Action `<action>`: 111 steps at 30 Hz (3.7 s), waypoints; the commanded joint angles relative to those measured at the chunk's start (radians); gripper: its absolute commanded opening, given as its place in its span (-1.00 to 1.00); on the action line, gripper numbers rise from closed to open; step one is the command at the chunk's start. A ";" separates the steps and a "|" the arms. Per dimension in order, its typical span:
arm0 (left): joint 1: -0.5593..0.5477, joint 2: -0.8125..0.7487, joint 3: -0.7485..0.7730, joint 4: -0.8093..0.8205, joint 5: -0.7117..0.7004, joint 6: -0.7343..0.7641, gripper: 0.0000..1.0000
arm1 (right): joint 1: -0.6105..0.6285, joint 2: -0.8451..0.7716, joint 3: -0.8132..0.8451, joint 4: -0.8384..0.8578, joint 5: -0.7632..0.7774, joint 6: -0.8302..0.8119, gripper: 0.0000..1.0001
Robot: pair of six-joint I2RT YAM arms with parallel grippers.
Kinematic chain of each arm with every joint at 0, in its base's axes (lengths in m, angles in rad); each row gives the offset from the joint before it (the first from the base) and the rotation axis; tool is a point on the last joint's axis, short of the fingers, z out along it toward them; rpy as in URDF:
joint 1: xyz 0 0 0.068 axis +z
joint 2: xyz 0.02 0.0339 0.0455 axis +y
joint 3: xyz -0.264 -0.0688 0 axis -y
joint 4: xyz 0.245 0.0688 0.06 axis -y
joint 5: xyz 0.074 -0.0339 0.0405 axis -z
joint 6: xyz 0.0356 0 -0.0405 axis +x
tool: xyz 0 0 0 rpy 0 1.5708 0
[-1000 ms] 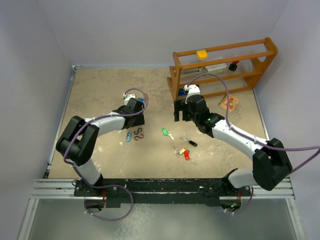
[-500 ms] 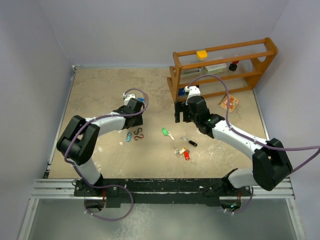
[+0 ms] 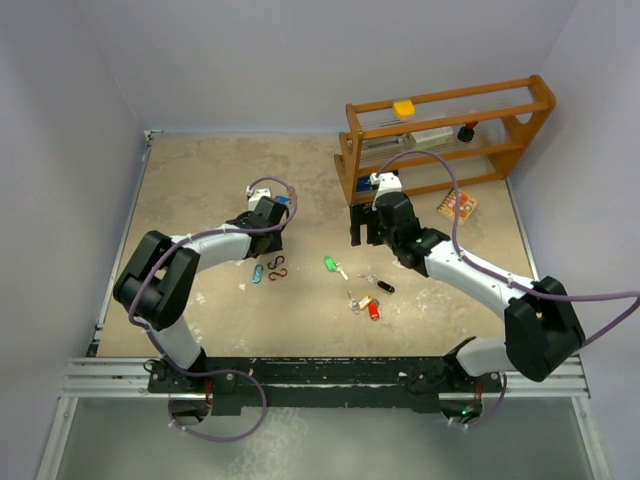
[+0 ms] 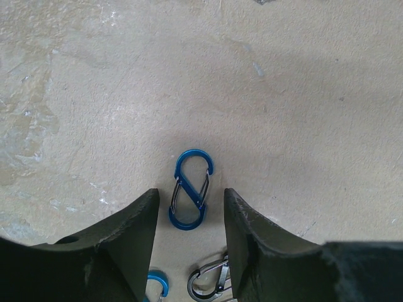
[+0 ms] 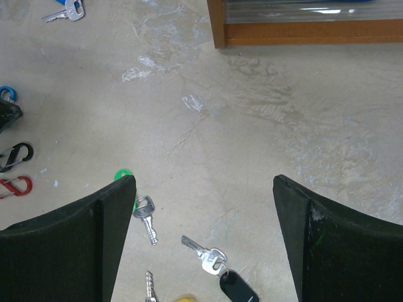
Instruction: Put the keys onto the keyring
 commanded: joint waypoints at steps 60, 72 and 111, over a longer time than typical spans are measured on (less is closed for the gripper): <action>-0.011 -0.193 -0.045 0.177 0.109 0.056 -1.00 | -0.013 0.074 0.019 -0.013 -0.109 -0.027 0.81; 0.016 -0.143 0.007 0.156 0.209 0.040 -1.00 | 0.023 0.216 0.138 -0.068 -0.277 -0.095 0.59; 0.102 -0.164 -0.065 0.225 0.275 0.005 -1.00 | 0.157 0.381 0.269 -0.243 -0.139 0.103 -0.08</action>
